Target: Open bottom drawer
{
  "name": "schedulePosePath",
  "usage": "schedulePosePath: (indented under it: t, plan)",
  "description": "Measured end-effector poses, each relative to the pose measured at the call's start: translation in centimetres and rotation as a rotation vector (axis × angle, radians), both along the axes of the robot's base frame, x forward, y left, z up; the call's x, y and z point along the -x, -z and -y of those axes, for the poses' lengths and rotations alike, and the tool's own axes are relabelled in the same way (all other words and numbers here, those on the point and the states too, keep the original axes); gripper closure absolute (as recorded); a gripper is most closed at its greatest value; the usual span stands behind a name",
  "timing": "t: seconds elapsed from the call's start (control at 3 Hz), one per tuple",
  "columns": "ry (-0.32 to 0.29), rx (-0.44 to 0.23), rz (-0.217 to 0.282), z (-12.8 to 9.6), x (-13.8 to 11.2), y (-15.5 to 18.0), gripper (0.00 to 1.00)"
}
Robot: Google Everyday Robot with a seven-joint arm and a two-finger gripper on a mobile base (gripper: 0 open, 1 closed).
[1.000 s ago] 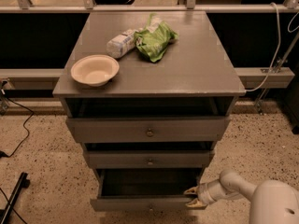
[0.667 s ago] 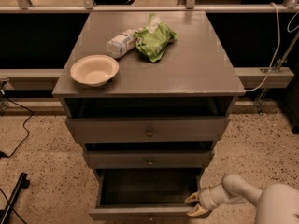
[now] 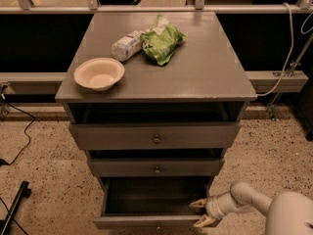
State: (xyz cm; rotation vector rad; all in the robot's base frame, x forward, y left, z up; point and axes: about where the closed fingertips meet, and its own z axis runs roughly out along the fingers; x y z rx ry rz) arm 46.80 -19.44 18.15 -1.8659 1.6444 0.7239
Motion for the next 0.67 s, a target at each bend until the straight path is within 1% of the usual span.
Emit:
schedulePosePath:
  t: [0.33,0.67]
  plan:
    - [-0.002,-0.002,-0.003,-0.20,0.14,0.12,0.00]
    - [-0.002,-0.002,-0.003,-0.20,0.14,0.12,0.00]
